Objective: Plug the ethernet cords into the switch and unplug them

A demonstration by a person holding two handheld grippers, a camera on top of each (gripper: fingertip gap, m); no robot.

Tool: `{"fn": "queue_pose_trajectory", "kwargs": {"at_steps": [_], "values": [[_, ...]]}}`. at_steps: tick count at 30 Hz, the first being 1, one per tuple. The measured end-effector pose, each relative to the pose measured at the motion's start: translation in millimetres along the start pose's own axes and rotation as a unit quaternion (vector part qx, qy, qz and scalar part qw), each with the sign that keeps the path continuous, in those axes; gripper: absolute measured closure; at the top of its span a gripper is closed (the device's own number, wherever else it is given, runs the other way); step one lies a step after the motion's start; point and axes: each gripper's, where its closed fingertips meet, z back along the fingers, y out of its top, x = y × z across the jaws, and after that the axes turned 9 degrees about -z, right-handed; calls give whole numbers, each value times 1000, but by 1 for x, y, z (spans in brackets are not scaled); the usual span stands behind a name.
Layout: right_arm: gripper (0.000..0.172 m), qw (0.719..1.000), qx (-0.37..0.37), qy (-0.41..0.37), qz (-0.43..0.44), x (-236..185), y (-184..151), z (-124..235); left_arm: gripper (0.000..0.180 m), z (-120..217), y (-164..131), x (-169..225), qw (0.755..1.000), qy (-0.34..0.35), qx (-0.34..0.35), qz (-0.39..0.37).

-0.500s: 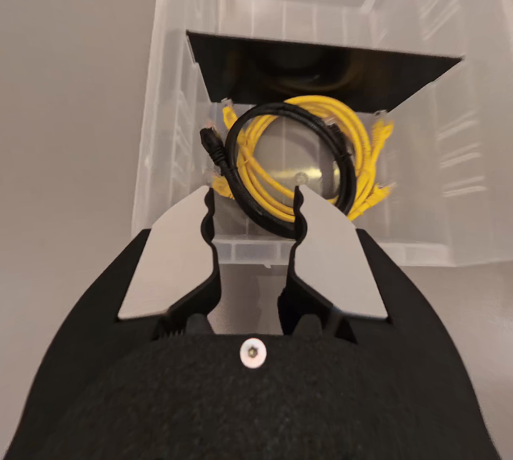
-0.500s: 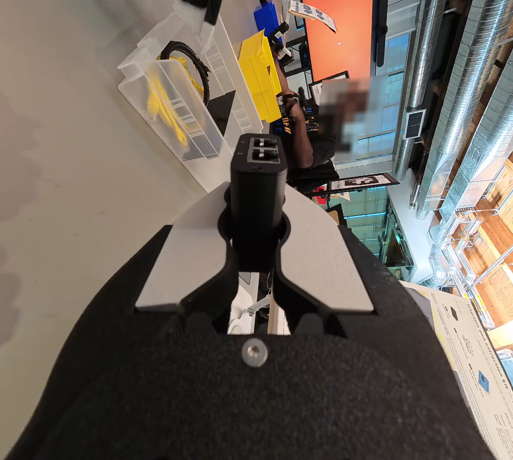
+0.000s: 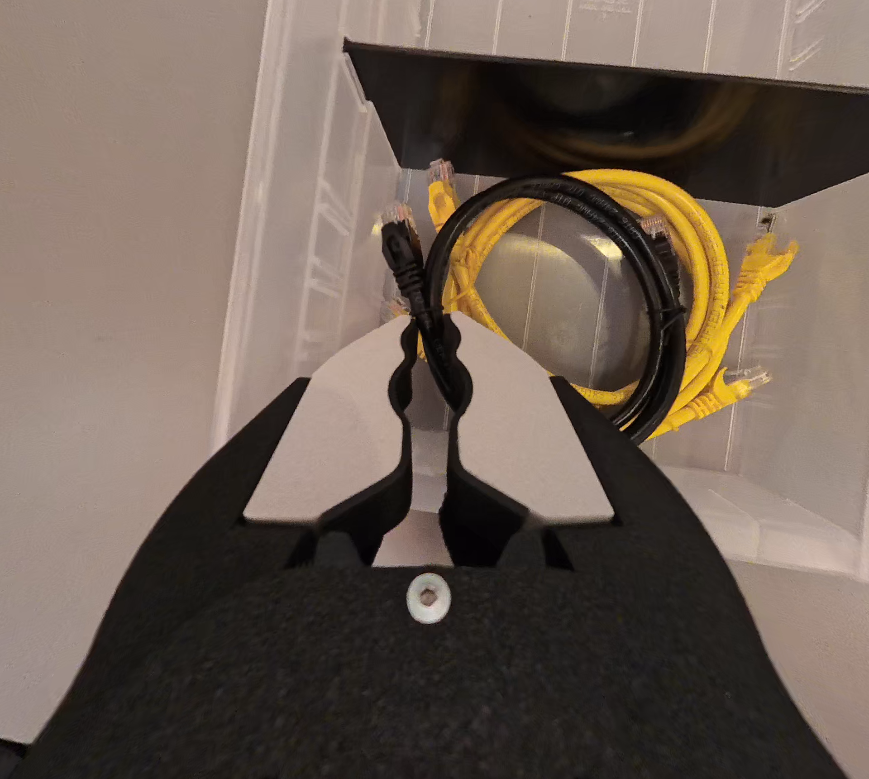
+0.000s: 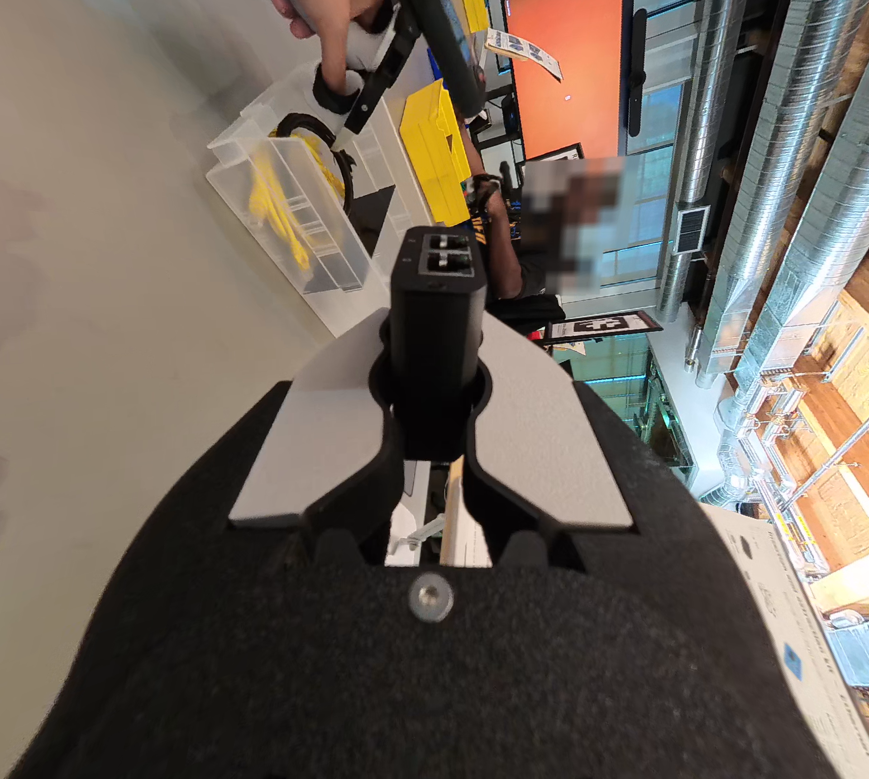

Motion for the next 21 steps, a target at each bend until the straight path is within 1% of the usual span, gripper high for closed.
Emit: {"fn": "queue_pose_trajectory", "kwargs": {"at_steps": [2,4,8,12,14,16,17,19,21], "values": [[146,1000,2,-6,2,4,3,4,172,7,6,-1,999,9,27,-15],[146,1000,0,-13,4,9,4,9,174,27,18,2,997,-2,79,-20],[146,1000,2,-29,0,20,4,18,176,89,46,14,980,-37,188,-46],[146,999,9,-41,-8,28,5,25,176,156,56,36,958,-68,258,-105],[146,999,7,-44,-8,30,4,26,176,185,53,53,948,-98,278,-121],[146,999,6,-45,-8,31,3,27,176,208,45,82,935,-150,288,-142],[146,999,4,-45,-8,31,2,27,176,215,37,99,930,-179,283,-152],[146,999,1,-44,-7,30,0,26,176,210,16,135,926,-223,249,-173],[146,999,-2,-43,-7,30,-1,26,176,191,-9,171,922,-260,211,-196]]}}
